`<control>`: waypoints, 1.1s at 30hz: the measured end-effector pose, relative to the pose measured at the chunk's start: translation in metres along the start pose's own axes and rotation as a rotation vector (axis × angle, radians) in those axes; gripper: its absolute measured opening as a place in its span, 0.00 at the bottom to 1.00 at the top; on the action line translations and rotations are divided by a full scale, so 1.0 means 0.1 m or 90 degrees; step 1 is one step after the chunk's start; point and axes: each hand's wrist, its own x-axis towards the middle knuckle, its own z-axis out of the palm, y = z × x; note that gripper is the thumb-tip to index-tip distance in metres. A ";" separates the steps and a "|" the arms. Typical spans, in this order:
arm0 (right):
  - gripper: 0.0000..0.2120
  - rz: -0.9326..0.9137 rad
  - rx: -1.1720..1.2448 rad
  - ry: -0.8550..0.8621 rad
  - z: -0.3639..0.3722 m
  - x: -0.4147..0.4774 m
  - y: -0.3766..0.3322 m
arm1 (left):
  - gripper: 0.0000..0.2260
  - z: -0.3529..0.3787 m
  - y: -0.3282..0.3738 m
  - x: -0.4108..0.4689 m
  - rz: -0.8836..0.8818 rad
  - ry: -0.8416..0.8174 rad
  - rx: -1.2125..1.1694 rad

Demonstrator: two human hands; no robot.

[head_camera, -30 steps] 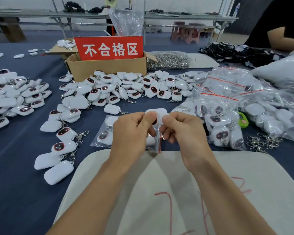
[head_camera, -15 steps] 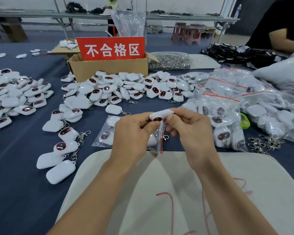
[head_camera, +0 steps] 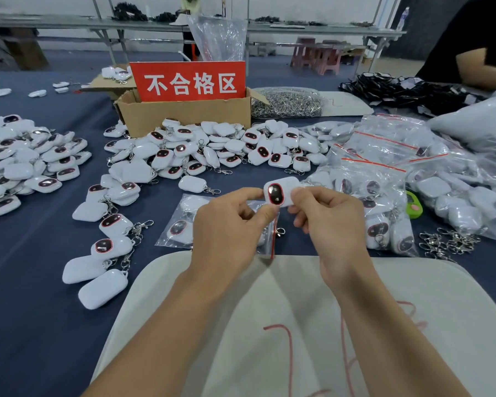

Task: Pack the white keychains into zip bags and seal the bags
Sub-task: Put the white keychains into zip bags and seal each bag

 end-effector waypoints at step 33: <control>0.16 -0.076 -0.374 -0.105 0.15 0.01 0.12 | 0.24 0.07 0.00 0.05 0.046 -0.133 0.174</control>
